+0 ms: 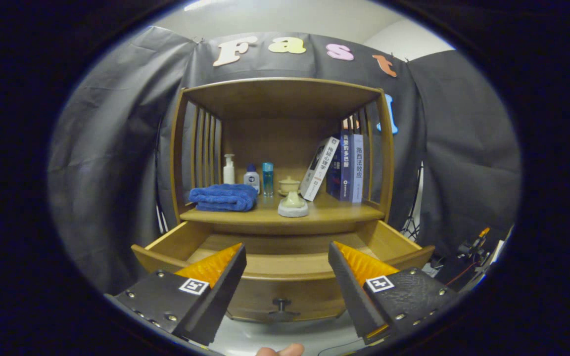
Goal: Pull open the drawer, take out the items inside it, and place them on the countertop above the cabinet.
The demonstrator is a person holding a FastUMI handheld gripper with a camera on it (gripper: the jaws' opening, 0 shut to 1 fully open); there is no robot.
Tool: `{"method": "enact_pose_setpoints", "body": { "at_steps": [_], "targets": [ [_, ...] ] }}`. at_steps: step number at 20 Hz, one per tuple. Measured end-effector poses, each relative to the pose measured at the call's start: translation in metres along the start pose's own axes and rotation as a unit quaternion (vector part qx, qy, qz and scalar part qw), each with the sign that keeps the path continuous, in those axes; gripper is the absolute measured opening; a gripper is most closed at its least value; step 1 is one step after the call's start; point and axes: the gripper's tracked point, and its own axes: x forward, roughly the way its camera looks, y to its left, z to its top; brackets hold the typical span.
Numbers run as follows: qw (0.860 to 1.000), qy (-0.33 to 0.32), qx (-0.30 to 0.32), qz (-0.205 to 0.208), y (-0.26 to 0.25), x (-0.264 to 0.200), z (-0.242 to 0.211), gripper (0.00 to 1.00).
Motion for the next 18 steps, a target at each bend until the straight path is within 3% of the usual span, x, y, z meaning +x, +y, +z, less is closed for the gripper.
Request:
{"method": "enact_pose_setpoints", "body": {
  "at_steps": [9, 18],
  "targets": [
    [0.999, 0.038, 0.004, 0.025, 0.002, 0.009, -0.066, 0.99],
    [0.998, 0.028, 0.032, 0.038, 0.004, 0.021, -0.082, 0.98]
  ]
}}
